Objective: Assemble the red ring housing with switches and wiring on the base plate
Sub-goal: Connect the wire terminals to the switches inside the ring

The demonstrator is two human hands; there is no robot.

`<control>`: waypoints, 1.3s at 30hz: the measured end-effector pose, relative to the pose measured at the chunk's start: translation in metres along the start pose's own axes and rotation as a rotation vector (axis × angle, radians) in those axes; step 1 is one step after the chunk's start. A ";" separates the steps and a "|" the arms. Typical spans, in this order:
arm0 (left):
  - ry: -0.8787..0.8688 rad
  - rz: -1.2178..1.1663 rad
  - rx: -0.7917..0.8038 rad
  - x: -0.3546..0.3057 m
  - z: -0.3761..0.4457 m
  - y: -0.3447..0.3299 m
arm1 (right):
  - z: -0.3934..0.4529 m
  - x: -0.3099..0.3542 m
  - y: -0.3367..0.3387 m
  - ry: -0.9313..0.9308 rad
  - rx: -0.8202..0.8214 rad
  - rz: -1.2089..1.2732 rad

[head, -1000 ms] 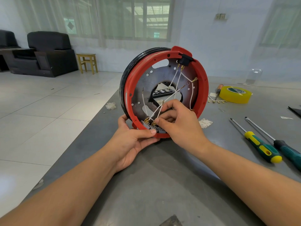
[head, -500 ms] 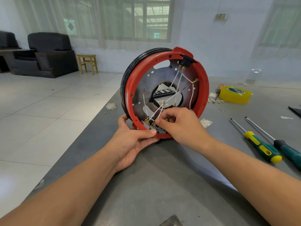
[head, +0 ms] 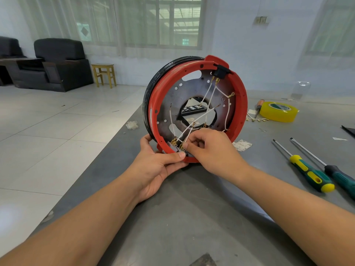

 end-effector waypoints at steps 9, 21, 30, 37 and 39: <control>-0.010 -0.067 -0.030 -0.005 0.001 0.004 | -0.019 0.002 0.028 0.305 -0.315 -0.143; 0.010 -0.165 -0.044 -0.008 0.001 0.007 | -0.014 -0.092 0.005 -0.502 -0.038 0.876; 0.045 -0.179 0.063 -0.008 -0.003 -0.003 | -0.016 -0.079 -0.007 -0.507 -0.002 1.094; 0.029 -0.194 0.013 -0.008 -0.001 0.003 | -0.011 -0.087 -0.003 -0.440 0.010 0.733; 0.019 -0.196 -0.005 -0.008 -0.001 0.003 | -0.007 -0.097 0.011 -0.358 -0.066 0.449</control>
Point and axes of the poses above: each hand's wrist, its own z-axis towards the middle knuckle, its own y-axis out of the back of the hand, x = y × z, the point moved 8 cm from there along z, towards the middle knuckle, and after that the axes turned 6 degrees about -x, right-handed, at the moved point
